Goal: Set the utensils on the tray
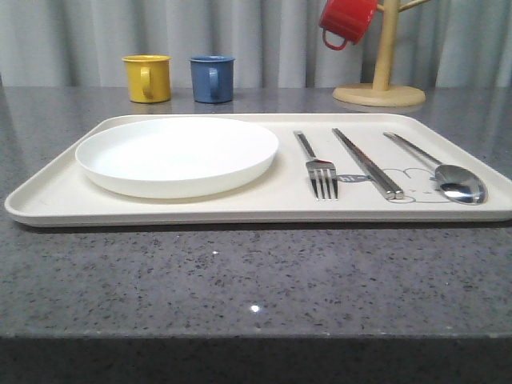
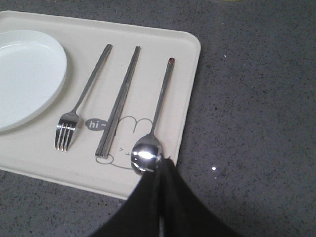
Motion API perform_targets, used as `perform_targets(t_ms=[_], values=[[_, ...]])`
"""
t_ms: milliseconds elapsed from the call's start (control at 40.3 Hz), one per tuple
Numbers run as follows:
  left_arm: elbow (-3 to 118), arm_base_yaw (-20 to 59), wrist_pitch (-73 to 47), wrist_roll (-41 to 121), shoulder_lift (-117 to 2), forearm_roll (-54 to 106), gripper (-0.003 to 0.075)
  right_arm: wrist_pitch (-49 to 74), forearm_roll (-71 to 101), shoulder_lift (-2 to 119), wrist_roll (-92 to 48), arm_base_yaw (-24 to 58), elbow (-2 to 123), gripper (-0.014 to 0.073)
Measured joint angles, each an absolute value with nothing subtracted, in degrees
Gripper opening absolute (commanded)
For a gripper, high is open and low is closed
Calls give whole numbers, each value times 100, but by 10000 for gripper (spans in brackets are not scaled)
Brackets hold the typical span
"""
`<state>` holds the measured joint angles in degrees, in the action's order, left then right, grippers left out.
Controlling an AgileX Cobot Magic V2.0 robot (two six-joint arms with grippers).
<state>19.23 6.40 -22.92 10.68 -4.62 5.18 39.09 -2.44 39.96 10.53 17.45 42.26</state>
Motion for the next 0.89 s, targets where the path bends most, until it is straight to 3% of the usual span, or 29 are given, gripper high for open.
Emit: perform_targets(t_ms=[174,347,893], values=[[1923,640,-2292,1068,-462,518,-18,3044,-265,2443,1053,1745,2675,-76],[1923,640,-2292,1068,-462,518,-18,2698,-265,1303,1049,1745,1976,-76],[1923,640,-2292,1068,-462,518,-18,2563,-265,967,1039,1745,1912,-76]])
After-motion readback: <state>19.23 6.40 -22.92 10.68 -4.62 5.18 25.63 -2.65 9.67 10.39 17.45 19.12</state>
